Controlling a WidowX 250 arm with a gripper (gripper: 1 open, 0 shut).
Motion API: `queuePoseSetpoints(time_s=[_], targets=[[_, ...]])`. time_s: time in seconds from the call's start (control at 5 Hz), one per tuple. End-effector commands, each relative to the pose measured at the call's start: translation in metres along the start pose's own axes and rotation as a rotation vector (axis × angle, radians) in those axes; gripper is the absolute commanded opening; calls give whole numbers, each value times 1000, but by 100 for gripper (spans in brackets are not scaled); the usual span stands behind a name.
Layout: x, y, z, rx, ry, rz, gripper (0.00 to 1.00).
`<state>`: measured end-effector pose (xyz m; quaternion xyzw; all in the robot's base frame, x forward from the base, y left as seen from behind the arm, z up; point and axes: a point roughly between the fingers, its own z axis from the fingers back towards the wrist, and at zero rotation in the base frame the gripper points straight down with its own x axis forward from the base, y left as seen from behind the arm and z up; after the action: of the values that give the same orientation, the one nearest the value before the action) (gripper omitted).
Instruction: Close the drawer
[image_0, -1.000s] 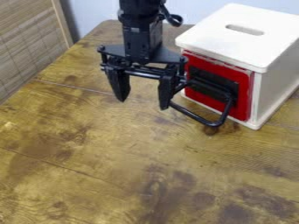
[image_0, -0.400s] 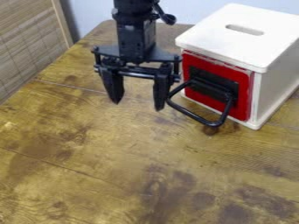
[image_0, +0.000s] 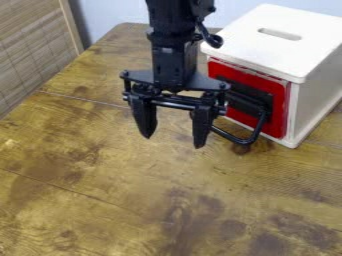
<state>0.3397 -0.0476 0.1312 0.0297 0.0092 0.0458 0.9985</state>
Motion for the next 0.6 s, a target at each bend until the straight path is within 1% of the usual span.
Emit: queuePoseSetpoints(time_s=[0.0, 0.2, 0.4], targets=[[5, 1, 32, -27, -115, -62, 100], [10, 7, 27, -23, -115, -87, 100], [9, 22, 21, -16, -104, -40, 100]])
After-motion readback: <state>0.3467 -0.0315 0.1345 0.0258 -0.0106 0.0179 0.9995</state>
